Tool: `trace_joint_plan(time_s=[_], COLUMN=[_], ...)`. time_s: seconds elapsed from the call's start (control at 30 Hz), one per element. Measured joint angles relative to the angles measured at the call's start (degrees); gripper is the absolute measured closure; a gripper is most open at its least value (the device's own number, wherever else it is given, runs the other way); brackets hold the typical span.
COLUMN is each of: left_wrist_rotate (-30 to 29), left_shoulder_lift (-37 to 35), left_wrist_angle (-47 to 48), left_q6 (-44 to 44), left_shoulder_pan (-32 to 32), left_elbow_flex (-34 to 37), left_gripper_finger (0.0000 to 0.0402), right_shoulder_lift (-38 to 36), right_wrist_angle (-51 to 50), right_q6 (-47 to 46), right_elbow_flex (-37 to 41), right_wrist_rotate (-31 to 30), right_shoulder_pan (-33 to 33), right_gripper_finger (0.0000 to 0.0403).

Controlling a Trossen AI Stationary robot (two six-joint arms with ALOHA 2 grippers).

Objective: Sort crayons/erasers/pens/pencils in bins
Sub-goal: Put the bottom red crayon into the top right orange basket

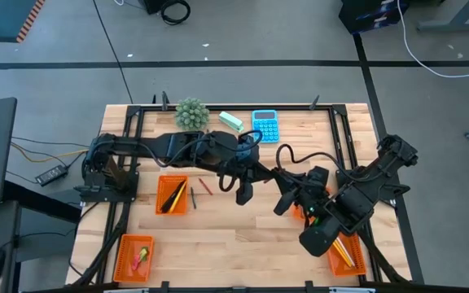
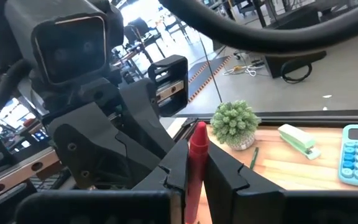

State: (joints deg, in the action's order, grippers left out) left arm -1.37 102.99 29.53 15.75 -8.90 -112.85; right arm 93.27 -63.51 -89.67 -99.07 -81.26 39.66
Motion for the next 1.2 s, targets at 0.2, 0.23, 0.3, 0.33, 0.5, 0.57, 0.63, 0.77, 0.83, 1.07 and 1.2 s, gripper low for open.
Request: trace_joint_plan(time_s=[0.2,0.23,0.3,0.33,0.5,0.57,0.63,0.77,0.83,1.07,1.2], left_wrist_rotate=[0.48,0.57,0.66,0.64,0.48,0.33,0.29,0.28,0.14,0.13,0.13], left_shoulder_lift=[-0.03,-0.01,-0.14,-0.25,-2.16,-2.6,-3.43,-5.29,-6.02,-9.66,-10.81], left_wrist_angle=[2.45,3.1,4.79,5.16,7.82,10.41,12.5,17.72,19.95,25.34,27.87], left_q6=[0.04,0.11,0.31,0.23,-1.96,-3.17,-4.37,-7.6,-9.24,-14.51,-17.63], left_shoulder_pan=[1.67,2.01,2.66,3.03,4.7,5.37,6.09,7.55,8.35,10.87,12.06], left_elbow_flex=[-0.12,-0.1,0.03,0.03,-0.08,-0.03,0.0,-0.01,0.01,-0.03,-0.02], left_gripper_finger=[0.0347,0.034,0.0324,0.0316,0.0265,0.0243,0.0225,0.0196,0.0187,0.0189,0.0199], right_shoulder_lift=[0.07,0.07,0.02,0.02,0.02,0.02,0.02,0.02,0.02,0.0,-0.07], right_wrist_angle=[0.08,0.27,0.36,0.34,-1.13,-1.83,-2.84,-4.91,-6.95,-16.8,-23.21], right_q6=[-0.1,-0.09,-0.1,-0.1,-0.11,-0.12,-0.6,-2.65,-4.54,-13.62,-16.18], right_elbow_flex=[0.07,0.07,0.04,0.04,0.02,0.02,-0.02,-0.04,-0.05,-0.04,0.61], right_wrist_rotate=[0.51,0.38,0.51,0.97,5.51,8.63,12.33,20.05,23.91,39.28,47.73], right_shoulder_pan=[-1.77,-2.16,-2.94,-3.35,-6.07,-7.61,-9.14,-12.15,-13.42,-15.91,-15.89], right_gripper_finger=[0.0362,0.0362,0.0362,0.0362,0.0362,0.0362,0.0362,0.0362,0.0362,0.0362,0.0362])
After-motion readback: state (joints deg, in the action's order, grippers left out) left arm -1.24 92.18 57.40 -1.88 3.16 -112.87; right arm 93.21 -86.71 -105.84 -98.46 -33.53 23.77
